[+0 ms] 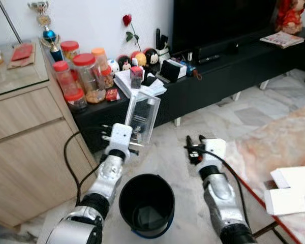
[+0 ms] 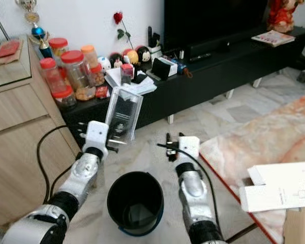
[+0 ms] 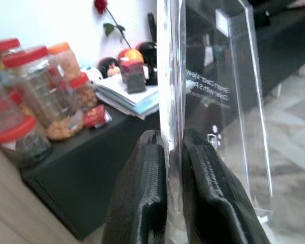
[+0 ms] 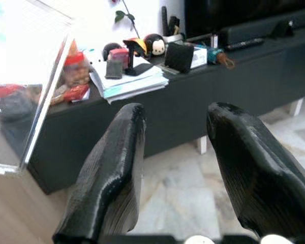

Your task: Picking trash to rubbish bin

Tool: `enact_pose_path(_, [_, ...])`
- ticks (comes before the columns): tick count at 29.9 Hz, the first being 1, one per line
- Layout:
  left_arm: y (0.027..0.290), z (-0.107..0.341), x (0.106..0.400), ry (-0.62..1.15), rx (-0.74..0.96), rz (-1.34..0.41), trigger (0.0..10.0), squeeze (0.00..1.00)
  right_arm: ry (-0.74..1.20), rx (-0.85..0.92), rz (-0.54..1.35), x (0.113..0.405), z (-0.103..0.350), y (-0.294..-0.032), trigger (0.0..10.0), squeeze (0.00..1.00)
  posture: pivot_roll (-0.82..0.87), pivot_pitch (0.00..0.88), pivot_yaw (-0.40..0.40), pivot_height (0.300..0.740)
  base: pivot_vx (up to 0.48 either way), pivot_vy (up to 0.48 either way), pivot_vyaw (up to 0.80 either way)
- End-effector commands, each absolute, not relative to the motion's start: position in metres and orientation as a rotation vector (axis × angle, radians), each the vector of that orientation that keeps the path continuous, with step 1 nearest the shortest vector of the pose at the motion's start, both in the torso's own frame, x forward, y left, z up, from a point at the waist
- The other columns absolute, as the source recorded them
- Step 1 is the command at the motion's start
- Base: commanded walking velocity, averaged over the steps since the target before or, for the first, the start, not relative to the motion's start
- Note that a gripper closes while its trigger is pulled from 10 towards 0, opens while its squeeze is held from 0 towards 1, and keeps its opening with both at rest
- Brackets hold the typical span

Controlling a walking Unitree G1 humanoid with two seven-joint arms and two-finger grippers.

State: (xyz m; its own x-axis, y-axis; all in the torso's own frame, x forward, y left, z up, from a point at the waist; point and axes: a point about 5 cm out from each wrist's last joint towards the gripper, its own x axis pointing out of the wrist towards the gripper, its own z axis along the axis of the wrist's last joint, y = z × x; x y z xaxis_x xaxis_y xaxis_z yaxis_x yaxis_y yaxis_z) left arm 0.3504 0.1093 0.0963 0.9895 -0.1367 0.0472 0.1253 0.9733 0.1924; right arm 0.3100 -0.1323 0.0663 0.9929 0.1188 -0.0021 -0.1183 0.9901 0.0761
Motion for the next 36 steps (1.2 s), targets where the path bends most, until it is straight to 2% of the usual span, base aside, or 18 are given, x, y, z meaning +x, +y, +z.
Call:
enact_pose_path(1, [0.123,0.100,0.353,-0.069,0.204,-0.095,10.0,0.00,-0.010,0.090,0.153,0.312,0.071,-0.120,10.0,0.00,0.14,0.029,0.036,0.740,0.379,0.000,0.00])
enact_pose_path(16, [0.122,0.101,0.353,-0.077,0.193,-0.092,10.0,0.00,-0.011,0.078,0.163,0.312,0.071,-0.120,10.0,0.00,0.14,0.035,0.033,0.740,0.367,0.000,0.00])
enact_pose_path(25, [0.120,0.094,0.351,-0.044,0.153,-0.116,10.0,0.00,-0.005,0.075,0.175,0.312,0.071,-0.120,10.0,0.00,0.14,0.036,0.030,0.740,0.000,0.000,0.00])
enact_pose_path(28, [0.119,0.064,0.346,0.213,0.101,-0.194,10.0,0.00,0.064,0.023,0.223,0.309,0.062,-0.119,10.0,0.00,0.14,0.036,0.025,0.740,0.000,0.000,0.00])
enact_pose_path(31, [0.118,0.058,0.344,0.252,0.115,-0.216,10.0,0.00,0.082,0.007,0.232,0.308,0.059,-0.119,10.0,0.00,0.14,0.037,0.025,0.740,0.000,0.000,0.00])
enact_pose_path(33, [0.122,0.038,0.334,0.381,0.156,-0.216,10.0,0.00,0.185,-0.050,0.241,0.303,0.045,-0.126,10.0,0.00,0.14,0.040,0.021,0.740,0.000,0.000,0.00])
enact_pose_path(36, [0.123,0.032,0.330,0.421,0.155,-0.220,10.0,0.00,0.206,-0.071,0.250,0.301,0.042,-0.128,10.0,0.00,0.14,0.042,0.020,0.740,0.000,0.000,0.00])
